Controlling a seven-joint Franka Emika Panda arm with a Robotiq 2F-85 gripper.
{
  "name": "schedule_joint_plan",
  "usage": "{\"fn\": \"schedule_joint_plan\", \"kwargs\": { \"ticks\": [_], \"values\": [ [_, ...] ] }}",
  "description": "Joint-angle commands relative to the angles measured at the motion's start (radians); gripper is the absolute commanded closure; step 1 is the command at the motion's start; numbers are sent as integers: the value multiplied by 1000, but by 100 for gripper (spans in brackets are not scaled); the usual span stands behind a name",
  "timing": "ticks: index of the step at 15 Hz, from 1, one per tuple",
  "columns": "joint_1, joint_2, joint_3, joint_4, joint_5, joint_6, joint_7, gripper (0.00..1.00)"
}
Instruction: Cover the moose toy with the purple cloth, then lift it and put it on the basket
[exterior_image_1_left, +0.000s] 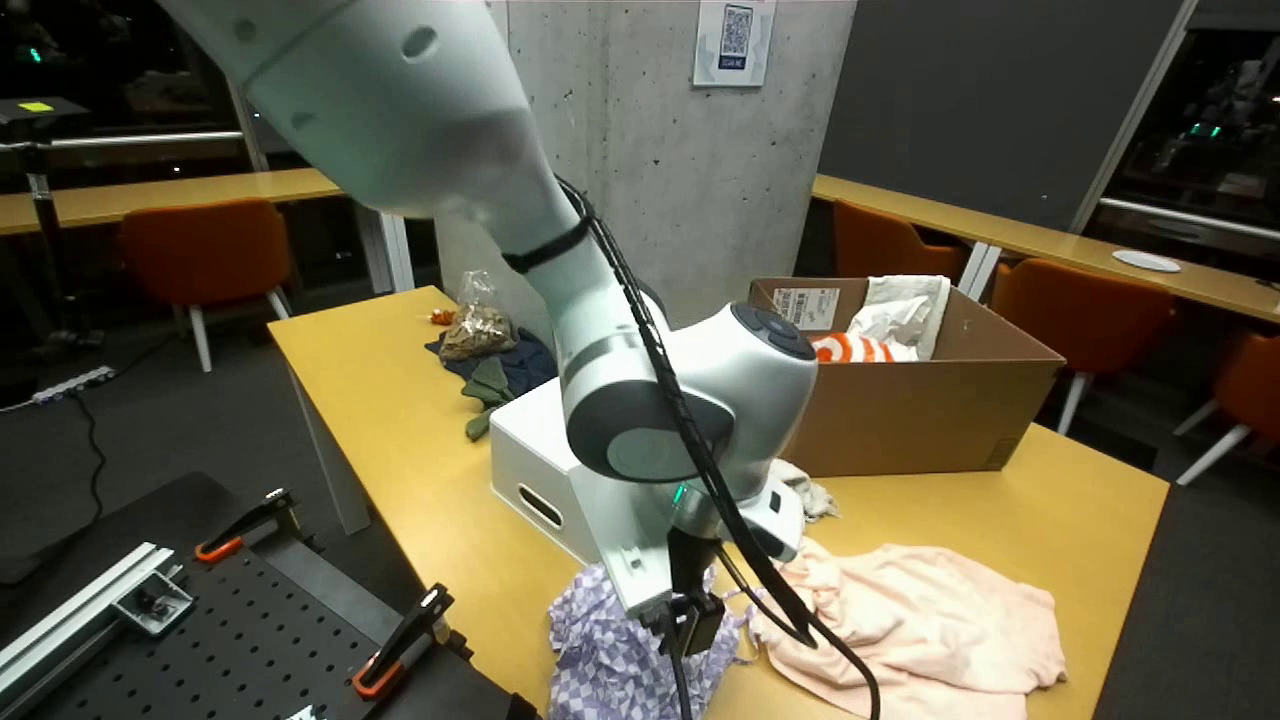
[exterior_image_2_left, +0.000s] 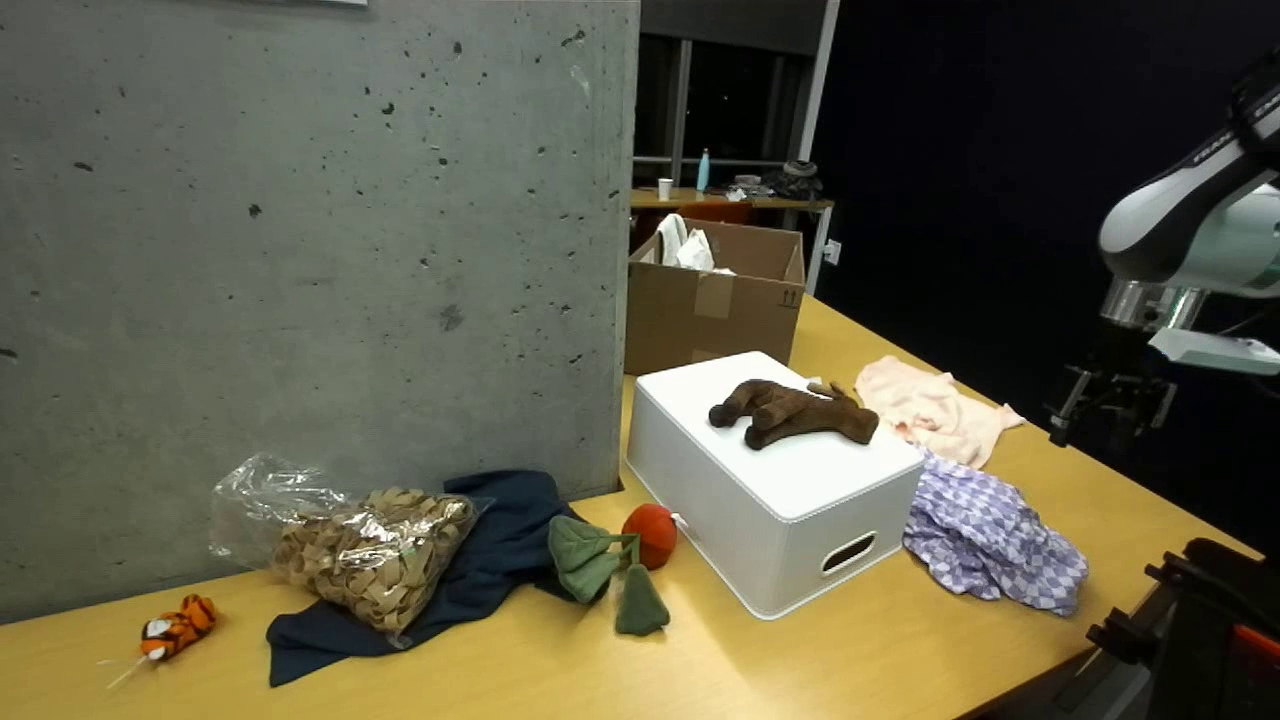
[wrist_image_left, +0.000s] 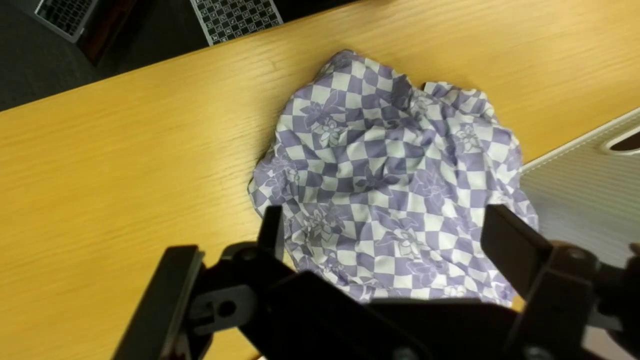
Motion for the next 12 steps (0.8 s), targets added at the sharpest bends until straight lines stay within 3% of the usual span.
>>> {"fn": "schedule_joint_plan", "kwargs": {
  "ticks": [1,7,12],
  "values": [
    [-73,149,73,139,19,20,15,0],
    [-117,288,168,260,38,140,26,0],
    [-115,397,199,382,23,125,70,0]
  ]
}}
